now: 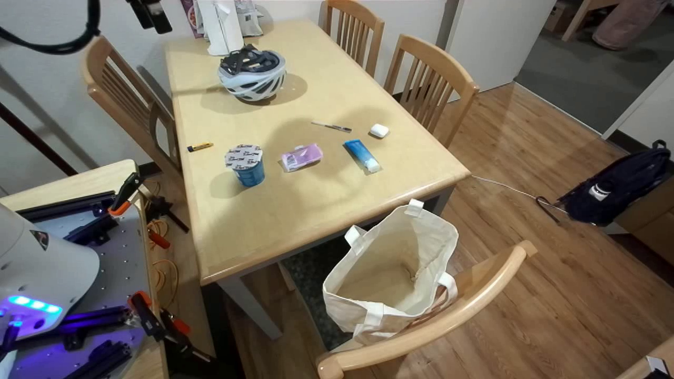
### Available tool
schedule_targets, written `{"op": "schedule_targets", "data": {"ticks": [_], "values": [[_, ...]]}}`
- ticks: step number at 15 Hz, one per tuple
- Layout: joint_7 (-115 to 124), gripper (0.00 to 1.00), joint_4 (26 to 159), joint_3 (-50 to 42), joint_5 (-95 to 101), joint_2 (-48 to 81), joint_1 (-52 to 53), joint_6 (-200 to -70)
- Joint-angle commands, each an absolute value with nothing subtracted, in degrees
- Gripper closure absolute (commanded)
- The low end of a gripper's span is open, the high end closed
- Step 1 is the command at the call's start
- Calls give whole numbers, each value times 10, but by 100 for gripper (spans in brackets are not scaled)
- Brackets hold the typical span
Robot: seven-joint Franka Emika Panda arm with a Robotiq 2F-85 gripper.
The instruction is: Put the purple packet in the bag
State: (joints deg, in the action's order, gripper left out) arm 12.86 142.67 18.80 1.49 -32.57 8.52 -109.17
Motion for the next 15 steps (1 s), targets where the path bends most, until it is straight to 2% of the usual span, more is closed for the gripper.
{"op": "schedule_targets", "data": {"ticks": [1,5,7,9,10,13,15], "values": [[128,0,1441,169,-11,-308,107,-1168],[152,0,1485,187,-29,-232,118,-1374],[251,0,1502,229,2,-182,93,-1447],[340,0,1503,266,-3,-140,75,-1462],[272,0,1509,227,-6,-179,100,-1440],[326,0,1507,244,-5,-139,101,-1455],[451,0,1494,302,114,-133,28,-1435]]}}
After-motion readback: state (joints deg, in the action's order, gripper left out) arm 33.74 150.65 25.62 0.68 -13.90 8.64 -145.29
